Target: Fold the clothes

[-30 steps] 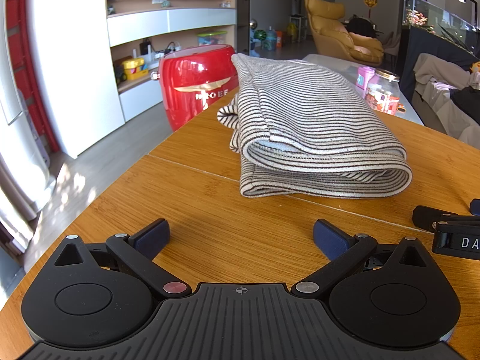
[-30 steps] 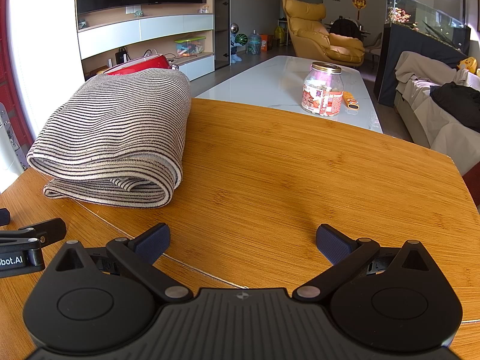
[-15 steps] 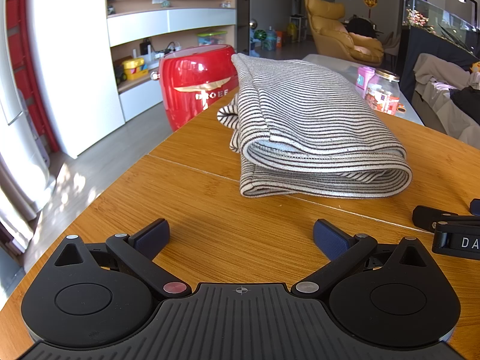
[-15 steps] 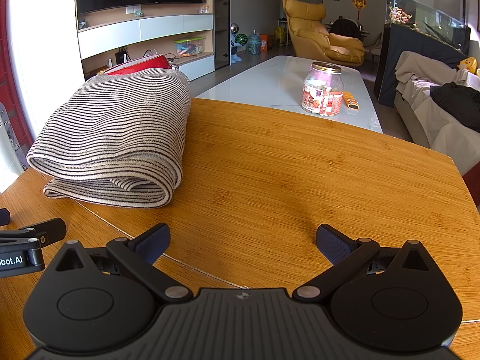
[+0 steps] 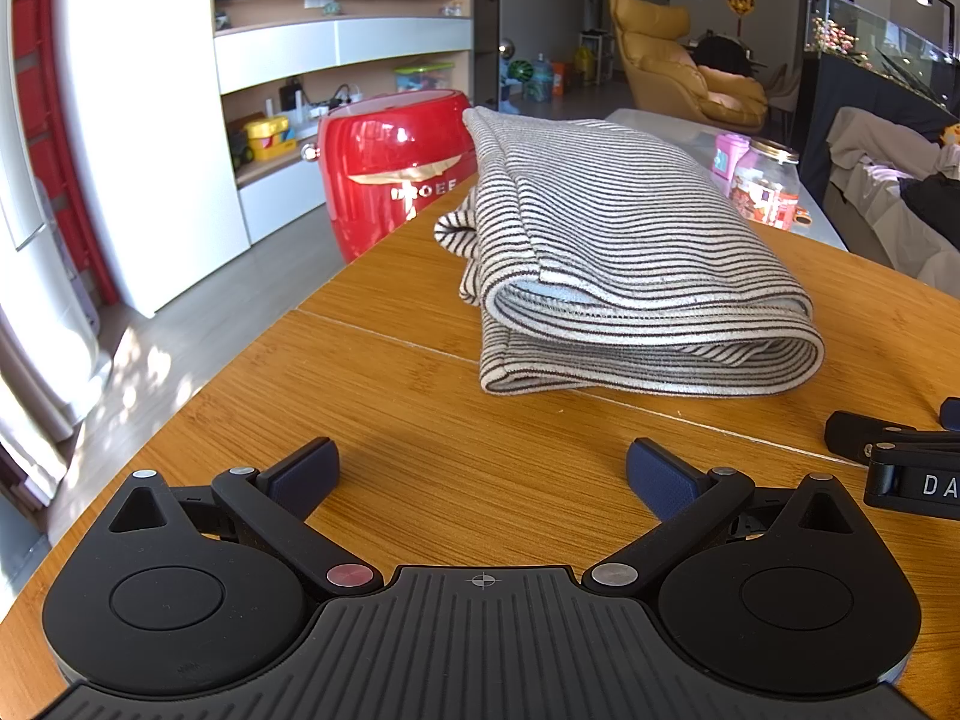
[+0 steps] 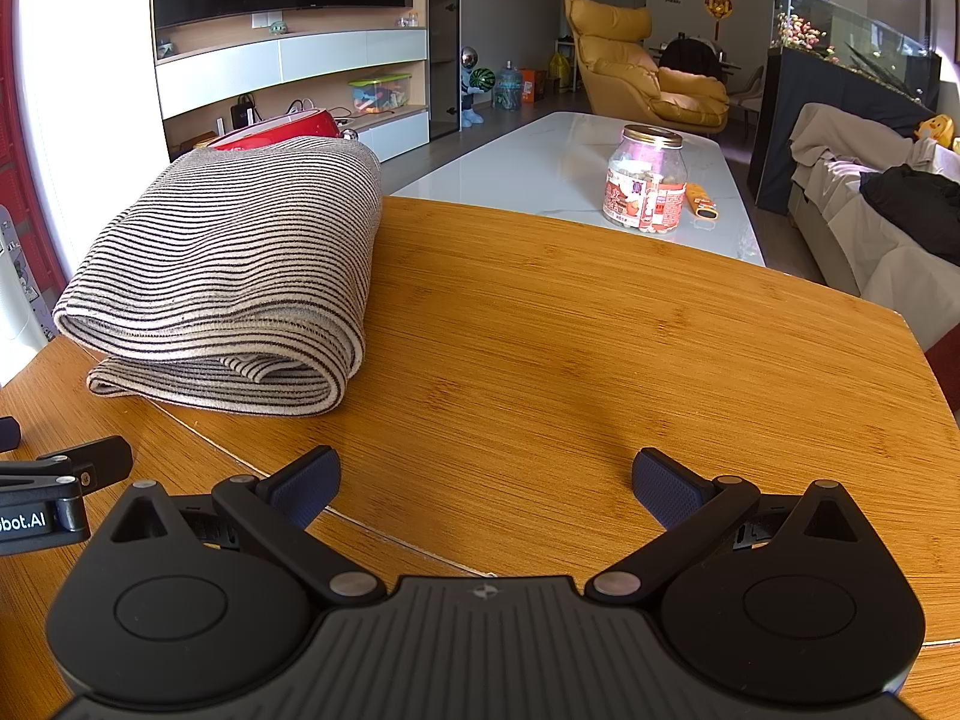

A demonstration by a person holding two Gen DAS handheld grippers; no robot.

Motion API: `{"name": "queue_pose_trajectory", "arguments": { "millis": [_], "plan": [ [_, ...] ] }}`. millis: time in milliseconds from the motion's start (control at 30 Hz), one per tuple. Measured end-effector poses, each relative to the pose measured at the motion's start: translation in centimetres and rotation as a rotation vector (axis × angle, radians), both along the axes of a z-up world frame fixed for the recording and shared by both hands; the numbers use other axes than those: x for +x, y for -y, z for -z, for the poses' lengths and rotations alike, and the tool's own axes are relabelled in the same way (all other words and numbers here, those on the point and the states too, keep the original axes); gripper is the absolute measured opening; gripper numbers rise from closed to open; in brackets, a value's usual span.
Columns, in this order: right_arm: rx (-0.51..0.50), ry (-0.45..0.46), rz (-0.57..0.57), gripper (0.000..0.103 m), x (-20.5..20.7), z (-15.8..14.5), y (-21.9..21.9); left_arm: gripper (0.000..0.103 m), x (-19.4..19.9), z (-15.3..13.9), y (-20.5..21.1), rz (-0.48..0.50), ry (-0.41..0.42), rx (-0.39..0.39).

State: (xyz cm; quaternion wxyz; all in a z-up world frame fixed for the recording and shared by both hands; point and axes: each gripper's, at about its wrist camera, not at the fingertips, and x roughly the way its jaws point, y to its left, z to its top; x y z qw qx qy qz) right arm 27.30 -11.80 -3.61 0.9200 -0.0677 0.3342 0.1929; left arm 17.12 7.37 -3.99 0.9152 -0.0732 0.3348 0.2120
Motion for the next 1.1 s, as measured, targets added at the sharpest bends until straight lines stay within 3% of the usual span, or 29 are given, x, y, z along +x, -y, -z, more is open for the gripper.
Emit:
{"name": "queue_pose_trajectory", "arguments": {
  "millis": [1100],
  "plan": [
    [-0.001, 0.0, -0.028, 0.103, 0.08, -0.12, -0.2, 0.103, -0.31, -0.25, -0.56, 0.001, -0.029, -0.023]
  ]
}}
